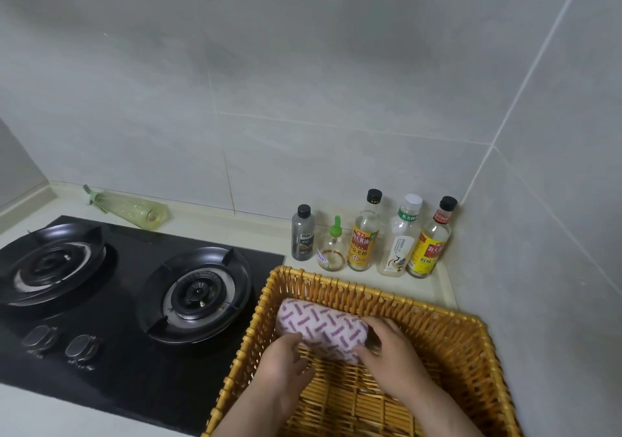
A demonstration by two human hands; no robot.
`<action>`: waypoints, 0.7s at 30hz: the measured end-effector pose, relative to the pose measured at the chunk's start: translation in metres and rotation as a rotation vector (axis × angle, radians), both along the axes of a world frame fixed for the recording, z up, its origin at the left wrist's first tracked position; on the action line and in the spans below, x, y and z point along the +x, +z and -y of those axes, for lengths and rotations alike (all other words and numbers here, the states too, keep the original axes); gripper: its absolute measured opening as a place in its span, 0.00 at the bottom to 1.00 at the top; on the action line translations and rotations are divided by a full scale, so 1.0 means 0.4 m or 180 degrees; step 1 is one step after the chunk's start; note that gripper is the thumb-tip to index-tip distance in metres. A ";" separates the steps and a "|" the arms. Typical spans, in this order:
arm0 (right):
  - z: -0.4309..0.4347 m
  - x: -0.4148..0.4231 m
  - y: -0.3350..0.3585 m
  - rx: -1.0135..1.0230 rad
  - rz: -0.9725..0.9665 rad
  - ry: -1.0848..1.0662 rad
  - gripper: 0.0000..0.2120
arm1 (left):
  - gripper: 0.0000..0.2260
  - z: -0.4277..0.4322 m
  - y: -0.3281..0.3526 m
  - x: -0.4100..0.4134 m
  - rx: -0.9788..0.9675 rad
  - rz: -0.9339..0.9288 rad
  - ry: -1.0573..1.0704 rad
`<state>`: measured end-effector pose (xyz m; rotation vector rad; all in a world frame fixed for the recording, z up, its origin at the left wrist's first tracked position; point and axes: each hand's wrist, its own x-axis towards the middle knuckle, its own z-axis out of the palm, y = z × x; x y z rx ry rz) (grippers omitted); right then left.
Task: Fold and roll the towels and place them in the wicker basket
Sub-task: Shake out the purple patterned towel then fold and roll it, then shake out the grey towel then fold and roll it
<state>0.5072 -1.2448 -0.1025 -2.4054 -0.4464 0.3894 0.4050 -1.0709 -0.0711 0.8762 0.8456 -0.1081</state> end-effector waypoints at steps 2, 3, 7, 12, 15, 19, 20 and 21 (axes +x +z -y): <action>0.011 -0.004 0.029 0.0145 -0.0176 -0.0181 0.21 | 0.22 -0.014 0.036 -0.024 0.0082 0.0031 -0.0167; 0.016 -0.007 0.041 0.0236 -0.0279 -0.0285 0.20 | 0.20 -0.028 0.050 -0.031 0.0112 0.0043 -0.0192; 0.026 -0.045 0.097 0.0672 -0.0421 -0.0497 0.16 | 0.12 -0.074 0.135 -0.100 0.0482 0.0413 -0.0080; -0.012 -0.100 0.186 0.1139 -0.0346 -0.0371 0.11 | 0.12 -0.136 0.233 -0.236 0.0990 0.0721 0.0396; -0.072 -0.143 0.234 0.1319 -0.0361 -0.0052 0.09 | 0.12 -0.174 0.274 -0.316 0.1113 0.0617 0.0694; -0.204 -0.228 0.299 0.1364 -0.0445 0.0520 0.07 | 0.22 -0.255 0.302 -0.464 0.1533 0.0688 0.0897; -0.242 -0.256 0.315 0.1403 -0.0513 0.0638 0.08 | 0.31 -0.279 0.306 -0.512 0.1810 0.0707 0.0858; -0.281 -0.284 0.327 0.1467 -0.0604 0.0750 0.10 | 0.37 -0.304 0.309 -0.564 0.2143 0.0694 0.0767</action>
